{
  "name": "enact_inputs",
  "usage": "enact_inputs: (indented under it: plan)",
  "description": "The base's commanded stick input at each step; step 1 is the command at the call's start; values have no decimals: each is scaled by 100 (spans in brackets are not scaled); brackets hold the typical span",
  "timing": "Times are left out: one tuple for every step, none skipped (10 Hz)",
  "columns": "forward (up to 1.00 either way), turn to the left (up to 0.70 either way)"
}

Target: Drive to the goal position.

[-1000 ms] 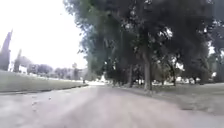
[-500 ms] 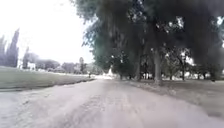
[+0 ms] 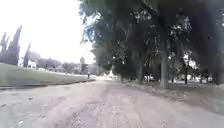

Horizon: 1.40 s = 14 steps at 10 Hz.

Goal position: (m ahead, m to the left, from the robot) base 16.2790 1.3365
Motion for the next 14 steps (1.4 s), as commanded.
enact_inputs:
  plan:
    - [100, 0]
    - [100, 0]
    - [100, 0]
    - [100, 0]
    - [100, 0]
    - [100, 0]
    - [100, 0]
    - [100, 0]
    - [100, 0]
    - [100, 0]
    - [100, 13]
    - [100, 33]
    - [100, 32]
    - [100, 26]
